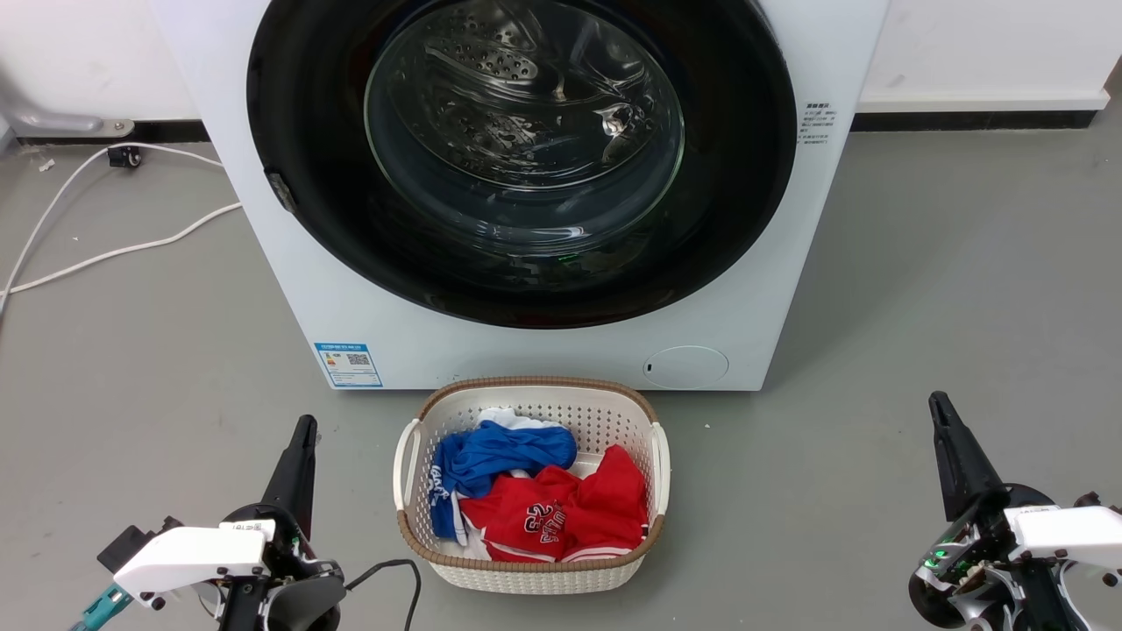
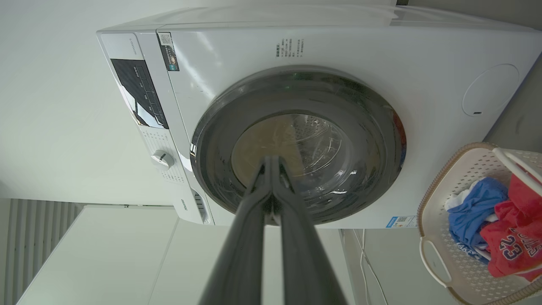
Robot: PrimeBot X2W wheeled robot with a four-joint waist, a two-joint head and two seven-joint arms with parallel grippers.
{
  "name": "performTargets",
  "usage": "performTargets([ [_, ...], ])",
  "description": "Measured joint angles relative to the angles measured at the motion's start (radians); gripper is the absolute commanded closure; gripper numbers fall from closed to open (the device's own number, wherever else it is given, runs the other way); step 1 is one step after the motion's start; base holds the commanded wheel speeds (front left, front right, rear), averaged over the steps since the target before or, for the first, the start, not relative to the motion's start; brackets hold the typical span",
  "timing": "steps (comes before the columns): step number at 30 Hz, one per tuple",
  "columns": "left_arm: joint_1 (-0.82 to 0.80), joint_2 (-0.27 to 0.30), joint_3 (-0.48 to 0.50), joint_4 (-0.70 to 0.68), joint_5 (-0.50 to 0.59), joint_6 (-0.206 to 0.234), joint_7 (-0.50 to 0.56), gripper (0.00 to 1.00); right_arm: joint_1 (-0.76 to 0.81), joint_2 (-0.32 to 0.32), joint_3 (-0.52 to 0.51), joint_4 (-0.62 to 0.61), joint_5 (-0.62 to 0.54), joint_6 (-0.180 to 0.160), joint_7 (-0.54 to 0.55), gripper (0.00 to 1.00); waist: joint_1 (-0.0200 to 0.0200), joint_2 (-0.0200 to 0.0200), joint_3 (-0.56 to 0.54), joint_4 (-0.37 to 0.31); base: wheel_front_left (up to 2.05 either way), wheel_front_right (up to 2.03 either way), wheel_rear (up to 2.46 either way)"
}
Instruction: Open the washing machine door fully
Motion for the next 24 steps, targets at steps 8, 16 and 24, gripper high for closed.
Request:
performTargets([
  [8,0.0,0.0,0.0,0.0,0.0,0.0,0.0,1.0,0.0,0.001,-0.001,0.0,-0.001,0.0,0.0,1.0,0.0,0.0,0.0,0.0,0.0,0.0,0.0],
  [16,0.049,-0.006,-0.007,0.042,0.0,0.0,-0.01,0.0,0.05,0.006,0.002,0.043,-0.001,-0.002,-0.009,0.0,0.0,0.0,0.0,0.0,0.0,0.0,0.0],
  [24,0.052,-0.007,-0.003,0.001,0.101,0.006,-0.054,0.0,0.06,0.006,-0.005,0.012,-0.127,-0.002,-0.051,0.0,0.0,0.0,0.001,0.0,0.0,0.0,0.0],
])
